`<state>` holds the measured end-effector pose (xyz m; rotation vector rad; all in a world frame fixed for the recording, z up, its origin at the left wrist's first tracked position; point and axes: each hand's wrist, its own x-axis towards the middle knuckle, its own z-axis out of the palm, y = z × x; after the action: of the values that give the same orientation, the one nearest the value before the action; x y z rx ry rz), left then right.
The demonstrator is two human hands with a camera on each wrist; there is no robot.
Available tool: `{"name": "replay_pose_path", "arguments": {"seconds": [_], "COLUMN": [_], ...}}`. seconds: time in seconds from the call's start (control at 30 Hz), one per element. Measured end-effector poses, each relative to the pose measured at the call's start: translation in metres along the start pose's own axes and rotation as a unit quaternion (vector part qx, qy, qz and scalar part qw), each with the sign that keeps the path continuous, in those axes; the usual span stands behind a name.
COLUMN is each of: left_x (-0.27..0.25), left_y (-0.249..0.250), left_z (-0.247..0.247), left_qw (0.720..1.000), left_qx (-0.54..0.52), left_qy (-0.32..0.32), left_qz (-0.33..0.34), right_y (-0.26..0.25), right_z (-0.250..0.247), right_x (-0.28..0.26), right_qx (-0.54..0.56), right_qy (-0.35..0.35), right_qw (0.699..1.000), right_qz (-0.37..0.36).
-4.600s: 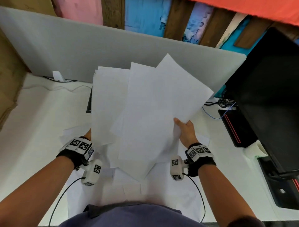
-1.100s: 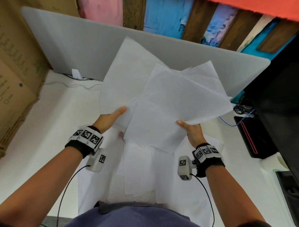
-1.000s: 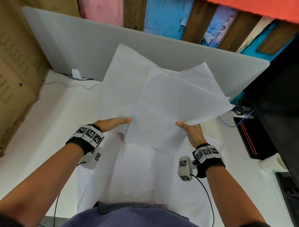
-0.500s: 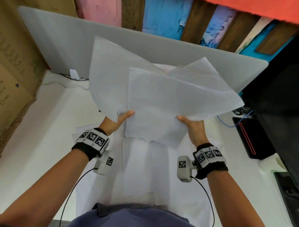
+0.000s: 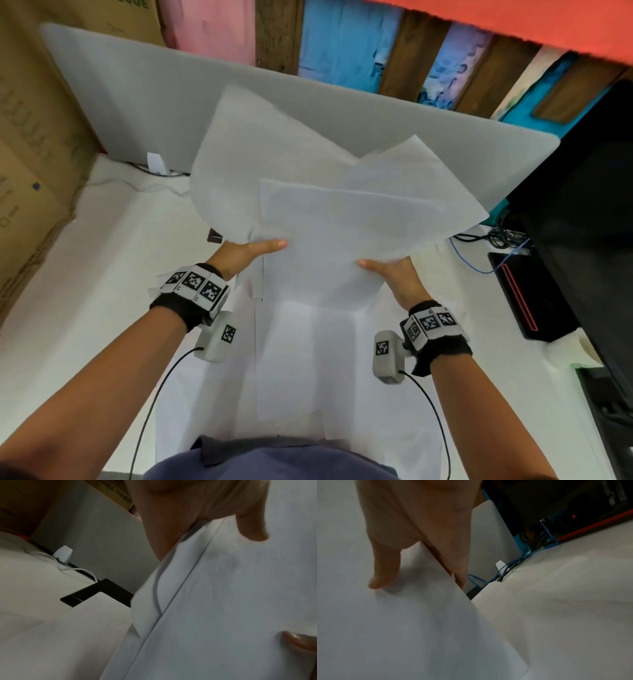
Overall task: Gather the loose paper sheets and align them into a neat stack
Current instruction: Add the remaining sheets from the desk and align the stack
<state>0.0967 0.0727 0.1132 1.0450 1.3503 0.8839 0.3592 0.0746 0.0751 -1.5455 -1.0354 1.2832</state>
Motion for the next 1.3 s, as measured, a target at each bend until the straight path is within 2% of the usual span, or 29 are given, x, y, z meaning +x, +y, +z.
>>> {"name": "replay_pose_path", "arguments": {"seconds": [0.13,0.2,0.27,0.33,0.47,0.53,0.6,0.67,0.77,0.83,0.9,1.0,1.1,1.13,1.2,1.23,1.3], "left_x": [0.009,0.010,0.008,0.005,0.002,0.003,0.003,0.002,0.002,0.005,0.009,0.015,0.016,0.016,0.018,0.020,0.021], "left_y": [0.005,0.004,0.004,0.006,0.013,0.014,0.013,0.013,0.011,0.008,0.003,-0.003,-0.006,-0.007,-0.008,-0.009,-0.008], "left_z": [0.003,0.003,0.002,0.003,0.008,0.011,0.011,0.011,0.012,0.011,0.009,0.006,0.005,0.005,0.004,0.003,0.001], "left_qw": [0.997,0.997,0.998,0.998,0.992,0.990,0.990,0.989,0.988,0.988,0.989,0.988,0.989,0.990,0.994,0.993,0.990], "left_qx": [-0.006,-0.016,-0.010,-0.015,-0.012,-0.003,-0.003,-0.003,-0.007,-0.010,-0.021,-0.037,-0.047,-0.045,-0.025,-0.024,-0.024], "left_qy": [0.043,0.046,0.039,0.030,0.081,0.079,0.082,0.090,0.089,0.081,0.082,0.084,0.074,0.071,0.071,0.065,0.038], "left_qz": [0.061,0.062,0.046,0.061,0.094,0.113,0.116,0.120,0.127,0.128,0.122,0.125,0.118,0.112,0.084,0.092,0.134], "right_y": [-0.014,-0.022,-0.029,-0.032,-0.033,-0.042,-0.058,-0.083,-0.131,-0.160,-0.183,-0.203,-0.208,-0.211,-0.214,-0.215,-0.216], "right_z": [-0.003,-0.007,-0.008,-0.005,-0.002,-0.007,-0.020,-0.033,-0.036,-0.020,0.008,0.059,0.084,0.085,0.081,0.078,0.069], "right_x": [-0.005,-0.004,-0.002,-0.002,-0.006,-0.013,-0.018,-0.025,-0.044,-0.056,-0.068,-0.082,-0.082,-0.082,-0.079,-0.078,-0.072], "right_qx": [0.083,0.125,0.116,0.090,0.088,0.123,0.163,0.156,0.022,-0.152,-0.311,-0.482,-0.582,-0.593,-0.581,-0.562,-0.471], "right_qy": [0.040,0.054,0.043,0.018,0.000,0.022,0.085,0.151,0.215,0.219,0.167,0.086,0.072,0.070,0.082,0.090,0.101], "right_qw": [0.995,0.989,0.989,0.992,0.992,0.987,0.971,0.947,0.901,0.844,0.771,0.714,0.655,0.649,0.659,0.672,0.728], "right_qz": [-0.047,-0.065,-0.084,-0.091,-0.095,-0.105,-0.150,-0.236,-0.376,-0.466,-0.530,-0.500,-0.476,-0.472,-0.471,-0.474,-0.488]}}
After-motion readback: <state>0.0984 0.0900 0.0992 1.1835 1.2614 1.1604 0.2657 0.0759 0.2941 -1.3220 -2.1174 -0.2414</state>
